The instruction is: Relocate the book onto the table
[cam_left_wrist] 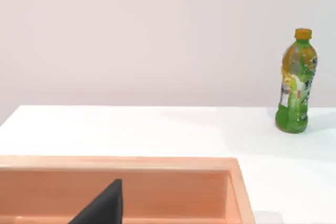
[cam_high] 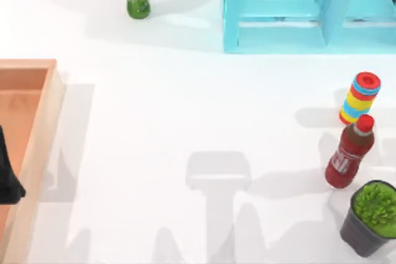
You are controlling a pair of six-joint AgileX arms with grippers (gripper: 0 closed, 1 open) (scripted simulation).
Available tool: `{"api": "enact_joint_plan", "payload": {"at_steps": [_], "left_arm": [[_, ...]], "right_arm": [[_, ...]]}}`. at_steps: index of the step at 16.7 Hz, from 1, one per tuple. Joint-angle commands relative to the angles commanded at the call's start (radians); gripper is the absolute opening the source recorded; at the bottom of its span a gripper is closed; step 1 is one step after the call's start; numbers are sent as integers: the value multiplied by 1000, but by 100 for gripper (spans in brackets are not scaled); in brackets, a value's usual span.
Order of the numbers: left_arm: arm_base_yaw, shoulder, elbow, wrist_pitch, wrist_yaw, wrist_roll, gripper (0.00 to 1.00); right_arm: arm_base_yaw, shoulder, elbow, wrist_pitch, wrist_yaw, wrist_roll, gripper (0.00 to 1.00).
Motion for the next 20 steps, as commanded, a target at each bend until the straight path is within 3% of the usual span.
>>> {"api": "enact_joint_plan", "payload": {"at_steps": [13, 20], "left_arm": [[0, 0, 0, 0, 0, 0, 100], [0, 0, 0, 0, 0, 0, 100]], "right_arm": [[-217, 1250, 491, 765, -192, 8, 100], [-308, 1710, 661, 1045, -261, 11, 100]]}}
